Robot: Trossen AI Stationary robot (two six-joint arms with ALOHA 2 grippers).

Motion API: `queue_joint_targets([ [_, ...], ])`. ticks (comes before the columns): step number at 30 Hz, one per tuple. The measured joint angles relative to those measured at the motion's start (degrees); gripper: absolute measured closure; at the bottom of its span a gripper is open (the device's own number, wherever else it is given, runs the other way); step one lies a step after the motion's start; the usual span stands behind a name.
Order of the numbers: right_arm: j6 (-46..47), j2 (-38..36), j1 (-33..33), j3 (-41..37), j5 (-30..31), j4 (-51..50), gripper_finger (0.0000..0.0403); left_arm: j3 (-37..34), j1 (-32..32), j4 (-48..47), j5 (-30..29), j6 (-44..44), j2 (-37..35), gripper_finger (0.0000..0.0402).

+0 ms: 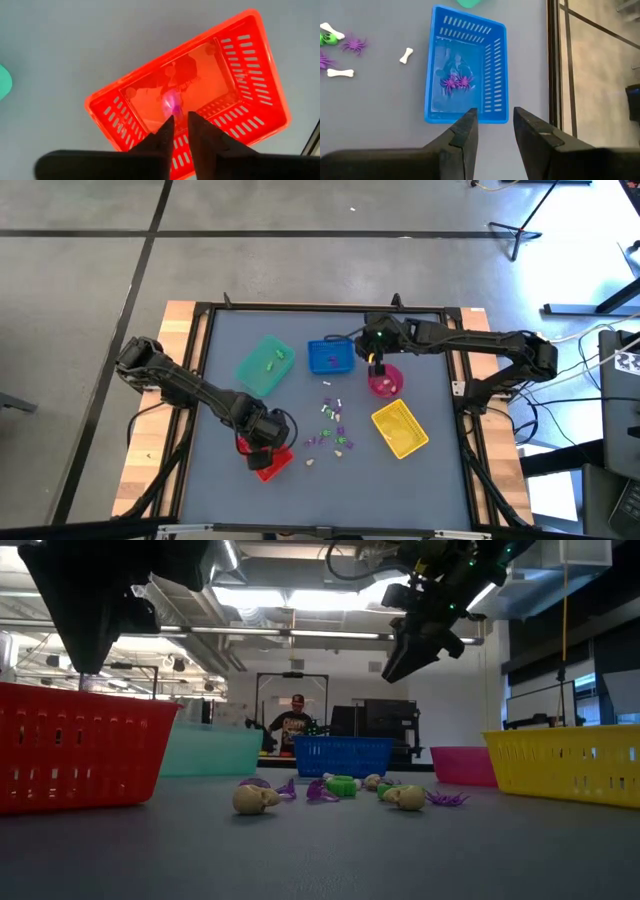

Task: Sort Halloween decoration
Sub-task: Put the purple witch hat toy into the orange bin, then put the yellow skull toy into the red bin

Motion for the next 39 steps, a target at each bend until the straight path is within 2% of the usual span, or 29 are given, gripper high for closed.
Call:
queue_joint_targets([
  [7, -0.13, 0.00, 0.05, 0.00, -5.73, 0.00, 0.0278, 0.00, 0.18, 0.09, -2.82, -1.36, 0.00, 0.0301],
  [11, -0.11, 0.00, 0.07, 0.00, -5.93, -0.02, 0.0278, 0.00, 0.72, 0.19, -3.15, -1.40, 0.00, 0.0287],
  [27, 3.12, 0.00, 0.07, 0.00, -5.93, 0.70, 0.0278, 0.00, 5.61, 4.01, -3.85, -2.42, 0.00, 0.0284],
  [32, 6.63, 0.00, 0.07, 0.00, -5.95, 0.70, 0.0278, 0.00, 7.64, 9.29, -4.53, -2.23, 0.00, 0.0284],
  [39, 6.75, 0.00, 0.07, 0.00, -5.95, 0.70, 0.0278, 0.00, 9.40, 21.38, -7.52, -2.32, 0.00, 0.0284],
])
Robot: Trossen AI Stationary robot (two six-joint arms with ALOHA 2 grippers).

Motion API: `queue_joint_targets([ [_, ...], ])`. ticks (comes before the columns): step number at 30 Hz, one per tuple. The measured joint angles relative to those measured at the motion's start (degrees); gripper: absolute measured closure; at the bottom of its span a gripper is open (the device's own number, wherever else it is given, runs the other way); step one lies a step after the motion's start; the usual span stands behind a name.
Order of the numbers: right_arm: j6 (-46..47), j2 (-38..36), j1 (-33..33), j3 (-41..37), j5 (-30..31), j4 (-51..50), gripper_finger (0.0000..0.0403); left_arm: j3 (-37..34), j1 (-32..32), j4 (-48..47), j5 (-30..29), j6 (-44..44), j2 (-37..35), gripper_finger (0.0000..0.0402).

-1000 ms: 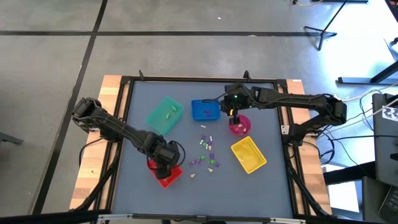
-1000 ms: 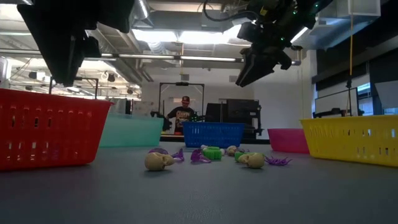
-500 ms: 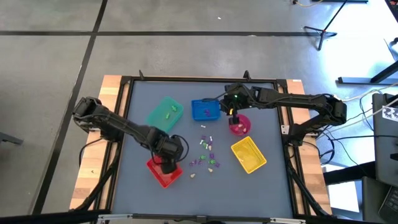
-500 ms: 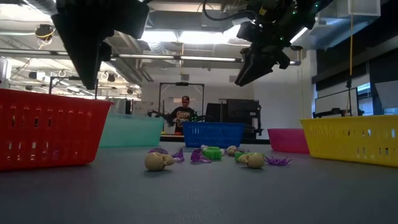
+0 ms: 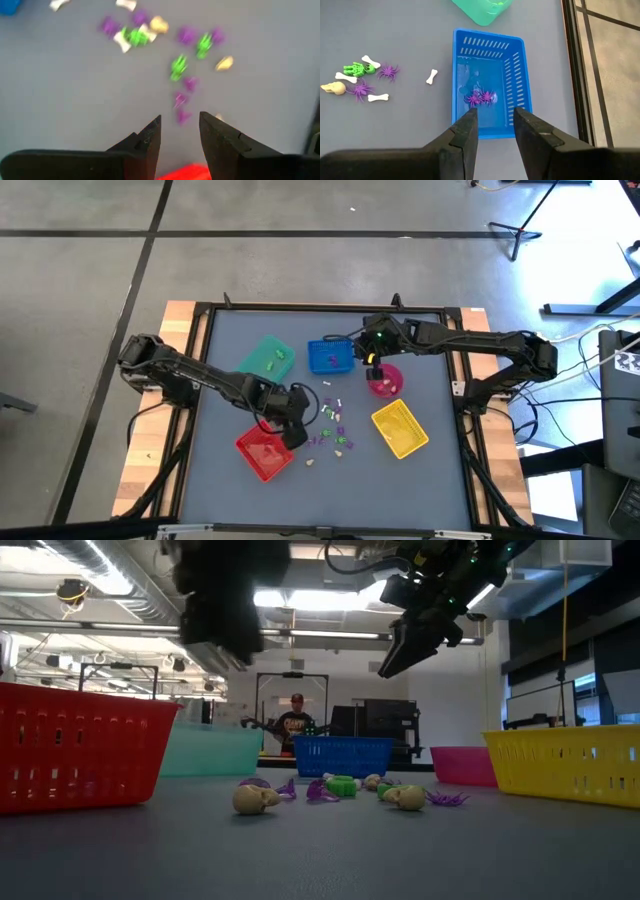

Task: Sort Halloween decoration
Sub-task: Put the yellow skull toy into the red bin

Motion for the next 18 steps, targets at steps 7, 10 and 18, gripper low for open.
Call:
queue_joint_targets([
  [7, -0.02, 0.00, 0.00, 0.00, 0.00, 0.01, 0.0278, 0.00, -0.32, 6.33, -2.26, 0.09, 1.32, 0.0259],
  [10, 0.00, 0.00, 0.00, 0.00, 0.00, -0.04, 0.0278, 0.00, -0.35, 9.07, -3.44, 2.51, 3.01, 0.0239],
  [18, -0.05, 0.00, 0.02, 0.00, -3.16, -0.06, 0.0278, 0.00, 0.54, 24.30, -6.27, 22.27, 8.15, 0.0228],
])
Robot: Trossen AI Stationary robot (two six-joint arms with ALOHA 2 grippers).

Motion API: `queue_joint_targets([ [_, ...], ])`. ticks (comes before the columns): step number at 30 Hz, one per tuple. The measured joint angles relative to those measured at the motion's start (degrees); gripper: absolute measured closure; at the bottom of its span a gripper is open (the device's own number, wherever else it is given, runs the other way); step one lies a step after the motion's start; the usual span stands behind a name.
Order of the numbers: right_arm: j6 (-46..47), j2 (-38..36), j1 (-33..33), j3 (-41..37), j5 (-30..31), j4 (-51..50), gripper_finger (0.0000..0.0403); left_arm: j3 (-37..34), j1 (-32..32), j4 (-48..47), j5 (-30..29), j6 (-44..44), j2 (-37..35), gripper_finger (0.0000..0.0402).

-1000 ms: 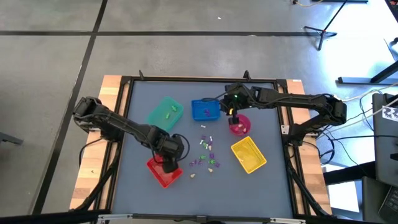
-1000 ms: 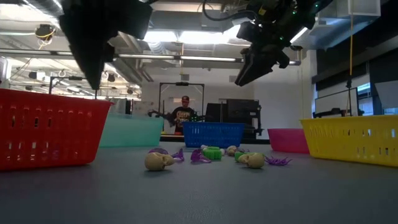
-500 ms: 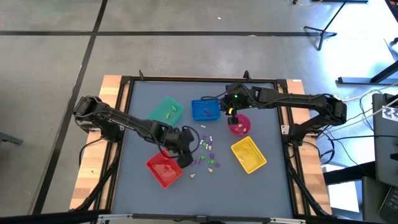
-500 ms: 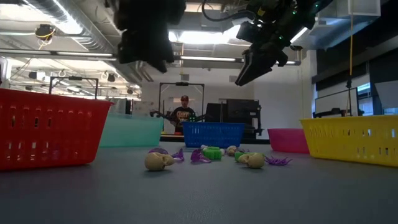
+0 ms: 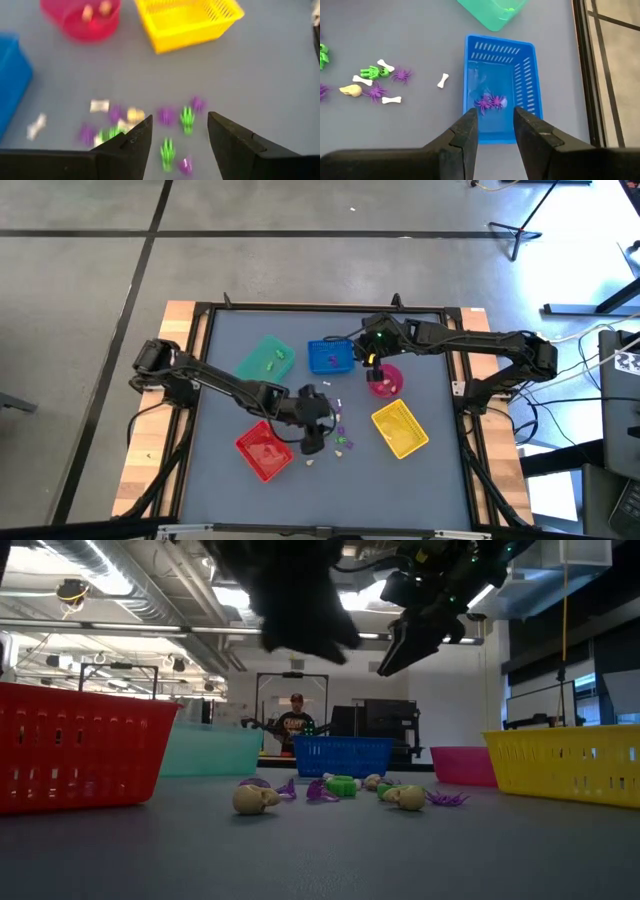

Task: Sort Halloween decoration
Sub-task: Put the yellow skull toy into the red bin

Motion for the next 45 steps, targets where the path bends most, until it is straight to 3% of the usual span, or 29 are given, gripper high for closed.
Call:
queue_joint_targets([
  [8, 0.00, 0.00, -0.01, 0.00, -0.31, 0.02, 0.0278, 0.00, 3.17, 13.04, 9.46, 14.99, 5.39, 0.0229],
  [20, 0.19, 0.00, 0.00, 0.00, -0.34, -0.09, 0.0278, 0.02, 2.54, 16.37, 19.74, 18.52, 14.22, 0.0230],
  [36, 4.98, 0.00, 0.00, 0.00, -0.31, -0.12, 0.0278, 0.02, 0.33, 16.40, 18.72, 31.37, 15.59, 0.0230],
  [45, 5.00, 0.00, 0.00, 0.00, -0.31, -0.11, 0.0278, 0.04, 0.38, 18.44, 18.85, 31.89, 15.80, 0.0230],
])
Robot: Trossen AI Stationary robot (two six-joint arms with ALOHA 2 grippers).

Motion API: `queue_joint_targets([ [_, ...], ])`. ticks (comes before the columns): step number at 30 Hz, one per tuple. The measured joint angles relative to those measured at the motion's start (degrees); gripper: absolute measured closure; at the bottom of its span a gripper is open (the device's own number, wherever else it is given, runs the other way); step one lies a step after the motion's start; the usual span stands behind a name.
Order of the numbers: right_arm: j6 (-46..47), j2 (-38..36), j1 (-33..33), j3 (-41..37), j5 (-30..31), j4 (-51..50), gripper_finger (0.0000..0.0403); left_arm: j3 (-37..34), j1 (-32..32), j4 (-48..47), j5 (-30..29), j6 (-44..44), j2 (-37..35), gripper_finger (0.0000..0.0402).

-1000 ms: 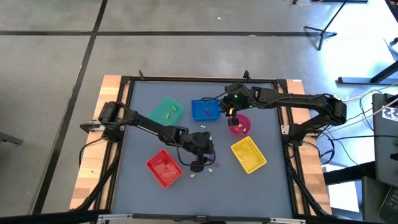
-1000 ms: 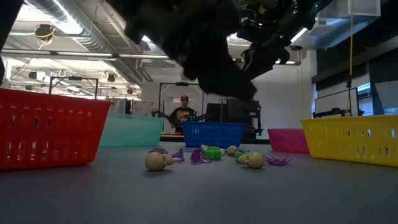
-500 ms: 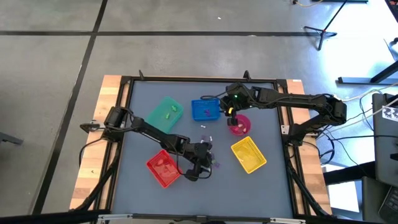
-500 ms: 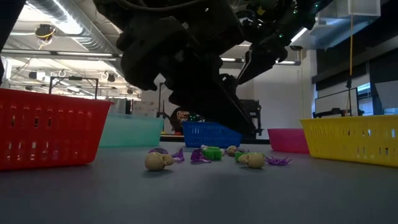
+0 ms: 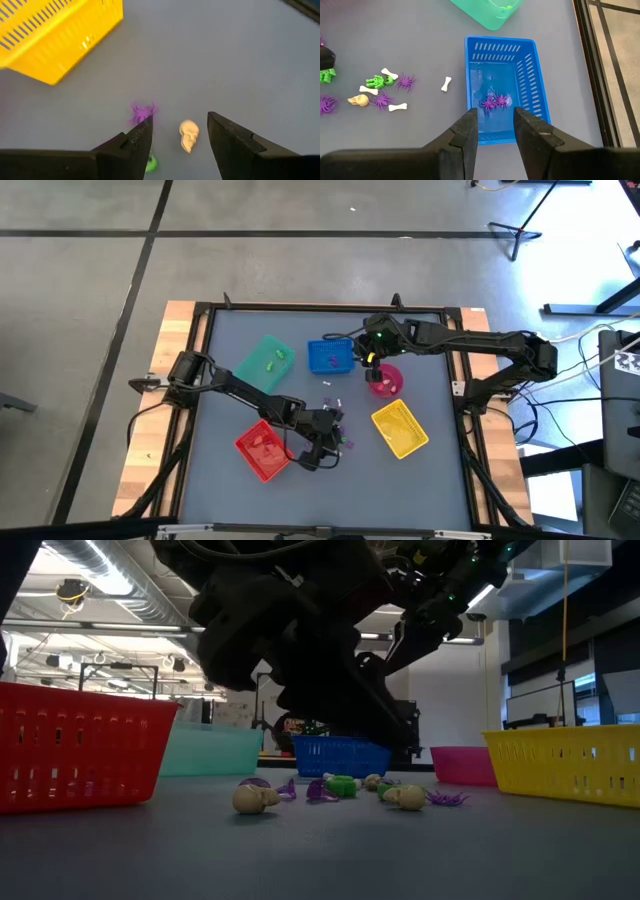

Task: Sort Halloween decoration
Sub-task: Put the yellow skull toy into the red bin

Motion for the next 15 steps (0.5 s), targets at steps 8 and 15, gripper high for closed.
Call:
queue_joint_targets([
  [8, 0.01, 0.00, 0.00, 0.00, 0.00, 0.01, 0.0278, 2.01, -0.74, -0.18, 0.02, -0.08, 0.00, 0.0230],
  [15, 0.03, 0.00, 0.00, 0.00, 0.00, 0.03, 0.0278, 4.25, -2.40, -1.24, -0.34, -0.04, 0.00, 0.0230],
])
